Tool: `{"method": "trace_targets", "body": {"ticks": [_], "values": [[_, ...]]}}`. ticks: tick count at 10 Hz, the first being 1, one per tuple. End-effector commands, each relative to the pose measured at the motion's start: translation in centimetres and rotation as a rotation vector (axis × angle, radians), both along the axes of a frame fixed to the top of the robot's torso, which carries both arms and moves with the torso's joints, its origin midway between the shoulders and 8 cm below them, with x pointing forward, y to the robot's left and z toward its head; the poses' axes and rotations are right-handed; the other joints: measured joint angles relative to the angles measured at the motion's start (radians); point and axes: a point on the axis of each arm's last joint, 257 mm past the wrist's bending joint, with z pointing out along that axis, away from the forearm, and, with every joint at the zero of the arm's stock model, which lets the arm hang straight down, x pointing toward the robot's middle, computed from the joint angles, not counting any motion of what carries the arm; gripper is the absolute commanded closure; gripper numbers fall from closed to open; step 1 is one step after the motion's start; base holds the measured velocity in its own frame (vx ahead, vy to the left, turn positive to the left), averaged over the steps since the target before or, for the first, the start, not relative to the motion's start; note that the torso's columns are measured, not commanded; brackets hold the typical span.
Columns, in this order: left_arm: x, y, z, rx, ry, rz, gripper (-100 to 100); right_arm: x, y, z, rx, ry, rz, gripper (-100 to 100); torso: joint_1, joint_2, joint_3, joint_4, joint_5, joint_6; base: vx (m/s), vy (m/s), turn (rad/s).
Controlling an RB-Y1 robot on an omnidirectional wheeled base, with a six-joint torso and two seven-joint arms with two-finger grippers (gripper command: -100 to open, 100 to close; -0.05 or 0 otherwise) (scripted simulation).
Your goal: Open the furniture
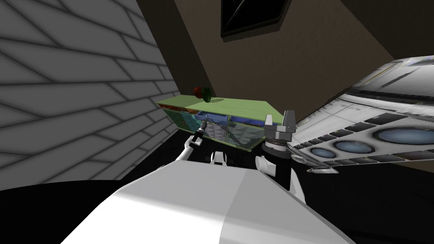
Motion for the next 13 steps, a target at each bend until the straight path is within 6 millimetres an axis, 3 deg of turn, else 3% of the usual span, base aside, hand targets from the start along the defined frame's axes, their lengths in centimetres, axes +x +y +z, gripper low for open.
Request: {"method": "trace_targets", "body": {"ticks": [1, 6, 7, 8, 13], "values": [[1.0, 0.0, 1.7, -0.003, -0.006, 0.001, -100, 0.0, 0.0, 0.0, 0.0, 0.0, 0.0, 0, 0.001, 0.001, 0.001, -0.001, 0.0, 0.0, -0.037, 0.002, -0.009], [2.7, 0.0, 4.4, -0.007, -0.006, 0.004, -100, 0.0, 0.0, 0.0, 0.0, 0.0, 0.0, 0, 0.001, 0.005, 0.003, 0.001, 0.0, -0.002, -0.035, 0.004, -0.009], [2.3, 0.1, 3.4, -0.006, 0.006, 0.003, -100, 0.0, 0.0, 0.0, 0.0, 0.0, 0.0, 0, 0.001, 0.007, 0.004, 0.003, -0.001, -0.003, -0.014, 0.0, -0.006], [2.3, 0.1, 3.3, -0.007, 0.011, 0.005, 0, 0.0, 0.0, 0.0, 0.0, 0.0, 0.0, 0, 0.001, 0.007, 0.004, 0.002, 0.0, -0.002, 0.0, 0.0, 0.0], [2.2, 0.2, 2.8, -0.006, 0.021, 0.007, 0, 0.0, 0.0, 0.0, 0.0, 0.0, 0.0, 0, 0.001, 0.004, 0.002, -0.001, 0.001, -0.001, 0.0, 0.0, 0.0]]}}
